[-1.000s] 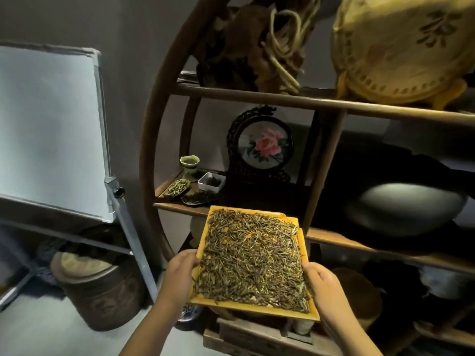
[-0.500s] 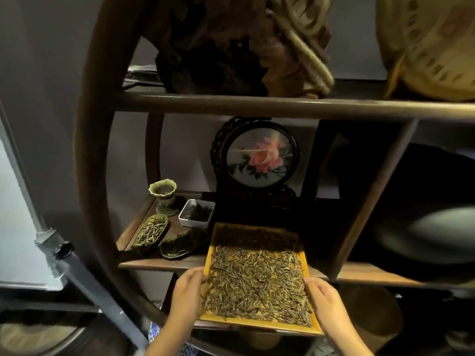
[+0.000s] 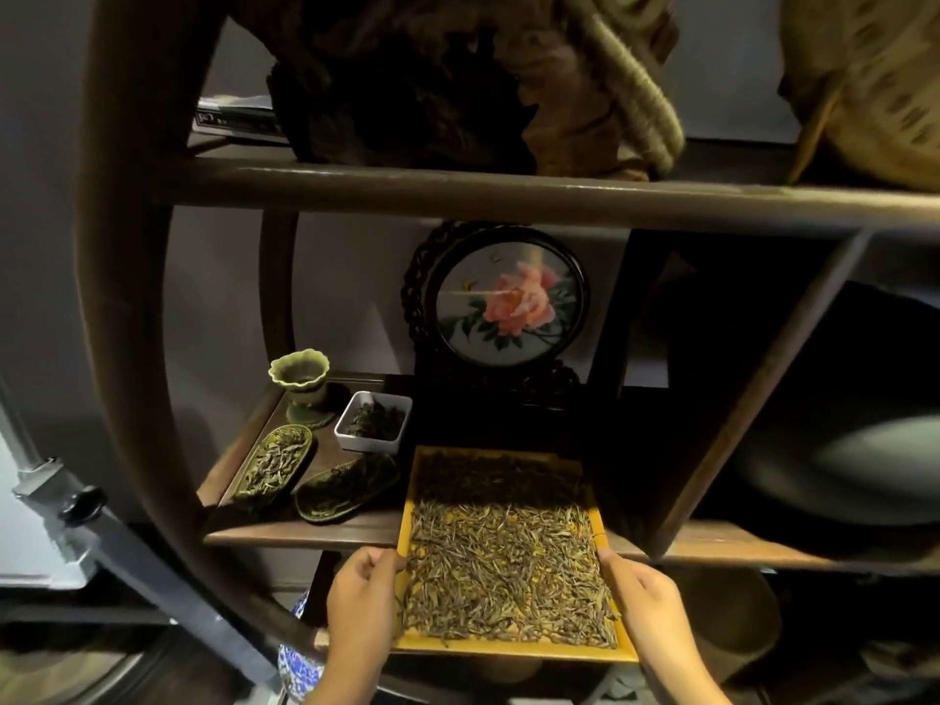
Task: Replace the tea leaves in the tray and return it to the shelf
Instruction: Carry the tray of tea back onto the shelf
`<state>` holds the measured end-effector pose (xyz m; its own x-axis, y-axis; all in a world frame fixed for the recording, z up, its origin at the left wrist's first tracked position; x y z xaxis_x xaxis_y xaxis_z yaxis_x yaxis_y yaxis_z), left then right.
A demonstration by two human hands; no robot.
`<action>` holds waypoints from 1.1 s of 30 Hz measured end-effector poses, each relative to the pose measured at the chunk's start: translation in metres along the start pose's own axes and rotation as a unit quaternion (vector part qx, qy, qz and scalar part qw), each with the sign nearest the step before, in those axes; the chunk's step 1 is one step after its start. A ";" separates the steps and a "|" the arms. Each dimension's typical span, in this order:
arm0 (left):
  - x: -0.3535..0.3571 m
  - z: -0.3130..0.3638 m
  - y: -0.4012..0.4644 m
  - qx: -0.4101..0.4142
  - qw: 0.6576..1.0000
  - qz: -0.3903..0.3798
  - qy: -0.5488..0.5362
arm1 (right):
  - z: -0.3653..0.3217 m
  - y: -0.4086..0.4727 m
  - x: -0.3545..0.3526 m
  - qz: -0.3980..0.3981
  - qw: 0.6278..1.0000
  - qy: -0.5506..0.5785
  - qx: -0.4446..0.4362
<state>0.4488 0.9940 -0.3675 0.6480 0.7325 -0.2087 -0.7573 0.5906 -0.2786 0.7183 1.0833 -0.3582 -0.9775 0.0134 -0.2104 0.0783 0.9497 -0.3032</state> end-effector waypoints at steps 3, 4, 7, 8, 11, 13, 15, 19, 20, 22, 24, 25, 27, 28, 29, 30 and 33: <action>0.001 0.000 -0.005 -0.013 1.000 0.008 -0.012 | 0.002 0.000 -0.001 0.003 1.000 0.011 0.016; 0.001 0.001 -0.006 -0.016 1.000 0.012 -0.016 | 0.003 0.000 0.000 0.000 1.000 0.013 0.017; 0.001 0.004 -0.009 -0.014 1.000 0.020 -0.019 | 0.003 0.004 0.000 0.004 1.000 -0.006 -0.005; 0.000 0.006 -0.009 -0.009 1.000 0.020 -0.016 | 0.003 0.006 0.000 0.004 1.000 -0.012 -0.011; -0.003 0.009 -0.008 -0.009 1.000 -0.013 -0.016 | 0.004 0.005 0.001 -0.013 1.000 -0.009 -0.009; -0.005 0.009 -0.008 -0.019 0.998 -0.049 -0.019 | 0.005 0.002 -0.001 -0.038 0.999 -0.003 -0.007; -0.011 0.008 -0.009 -0.018 0.996 -0.079 -0.028 | 0.006 -0.002 -0.005 -0.068 0.998 0.005 -0.003; -0.027 0.001 -0.017 0.044 0.990 -0.132 0.002 | 0.009 -0.012 -0.016 -0.116 0.993 0.026 -0.008; -0.030 -0.003 -0.018 0.062 0.987 -0.146 0.021 | 0.011 -0.016 -0.020 -0.119 0.993 0.020 -0.015; -0.036 -0.010 -0.020 0.082 0.980 -0.174 0.047 | 0.016 -0.023 -0.029 -0.126 0.991 0.005 -0.041; -0.039 -0.013 -0.024 0.098 0.973 -0.198 0.066 | 0.020 -0.029 -0.033 -0.152 0.985 -0.028 -0.076; -0.039 -0.014 -0.025 0.100 0.972 -0.203 0.070 | 0.021 -0.032 -0.034 -0.164 0.981 -0.047 -0.093; -0.038 -0.016 -0.023 0.103 0.971 -0.205 0.063 | 0.022 -0.034 -0.034 -0.170 0.973 -0.088 -0.128; -0.037 -0.015 -0.022 0.107 0.971 -0.207 0.061 | 0.022 -0.034 -0.033 -0.166 0.969 -0.105 -0.147; -0.037 -0.015 -0.021 0.113 0.969 -0.210 0.062 | 0.020 -0.033 -0.032 -0.163 0.966 -0.119 -0.164; -0.037 -0.014 -0.020 0.121 0.967 -0.214 0.067 | 0.019 -0.032 -0.032 -0.159 0.963 -0.129 -0.178; -0.035 -0.013 -0.019 0.139 0.964 -0.215 0.076 | 0.017 -0.028 -0.030 -0.145 0.958 -0.147 -0.201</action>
<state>0.4416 0.9525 -0.3667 0.8948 0.3546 -0.2712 -0.3954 0.9115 -0.1128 0.7486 1.0510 -0.3595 -0.8452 -0.3016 -0.4413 -0.3274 0.9447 -0.0186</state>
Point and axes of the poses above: each hand's wrist, its own y-axis towards the middle knuckle, its own x-axis out of the palm, z = x × y, the point moved 3 cm from there along y, towards the middle knuckle, and after that the axes turned 6 degrees about z, right-handed, at the moved point
